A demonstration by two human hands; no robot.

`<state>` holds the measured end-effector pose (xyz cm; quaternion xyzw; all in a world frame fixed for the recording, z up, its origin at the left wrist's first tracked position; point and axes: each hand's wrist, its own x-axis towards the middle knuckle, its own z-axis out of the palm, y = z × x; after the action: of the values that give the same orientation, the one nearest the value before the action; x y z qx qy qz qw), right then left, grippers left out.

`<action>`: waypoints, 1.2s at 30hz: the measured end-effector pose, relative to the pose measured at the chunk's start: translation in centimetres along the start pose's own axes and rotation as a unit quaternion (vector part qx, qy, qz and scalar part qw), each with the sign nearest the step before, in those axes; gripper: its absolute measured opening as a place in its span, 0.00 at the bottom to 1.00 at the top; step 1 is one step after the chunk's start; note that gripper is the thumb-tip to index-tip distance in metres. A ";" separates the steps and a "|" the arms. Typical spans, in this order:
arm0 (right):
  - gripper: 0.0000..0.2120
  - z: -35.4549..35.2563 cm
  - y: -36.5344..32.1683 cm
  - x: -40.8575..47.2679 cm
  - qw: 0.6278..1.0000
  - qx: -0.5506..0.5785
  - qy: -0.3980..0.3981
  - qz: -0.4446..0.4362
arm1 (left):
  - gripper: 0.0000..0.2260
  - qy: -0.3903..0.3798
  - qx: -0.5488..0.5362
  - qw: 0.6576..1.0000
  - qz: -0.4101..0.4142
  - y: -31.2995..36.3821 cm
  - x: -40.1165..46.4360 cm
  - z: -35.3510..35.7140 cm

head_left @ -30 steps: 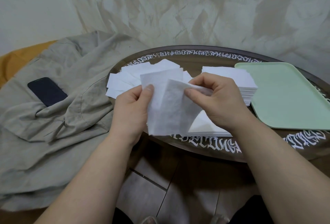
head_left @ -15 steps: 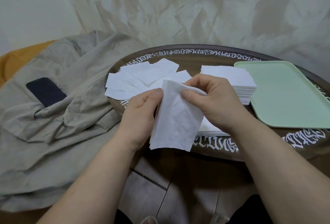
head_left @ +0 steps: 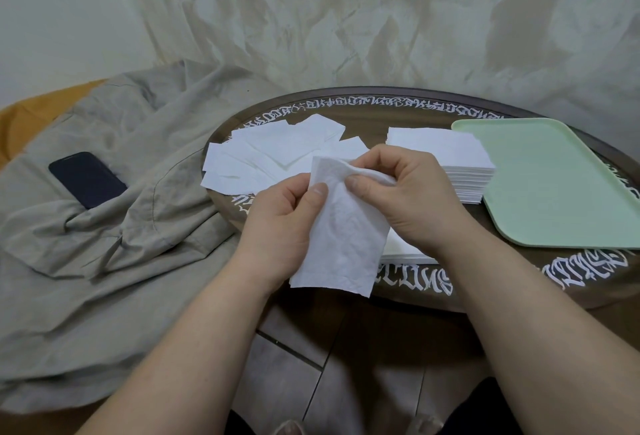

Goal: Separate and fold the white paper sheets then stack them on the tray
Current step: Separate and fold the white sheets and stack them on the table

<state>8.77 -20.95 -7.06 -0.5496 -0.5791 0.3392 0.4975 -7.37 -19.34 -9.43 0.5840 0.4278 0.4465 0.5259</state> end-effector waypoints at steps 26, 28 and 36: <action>0.05 0.8 0.9 0.1 0.992 -0.118 -0.026 -0.018 | 0.19 0.080 0.080 0.992 0.061 -1.2 1.2 0.0; 0.09 0.9 0.9 0.0 0.994 -0.109 -0.001 -0.005 | 0.15 0.064 0.081 0.993 0.051 -1.2 1.2 0.1; 0.09 -1.1 0.9 -1.4 0.960 0.002 -0.175 0.219 | 0.10 0.178 -0.159 0.970 -0.036 1.0 1.7 1.0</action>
<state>9.98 -22.30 -7.91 -0.5940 -0.5221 0.5316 0.3034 -5.96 -18.04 -8.41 0.3884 0.4587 0.5864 0.5430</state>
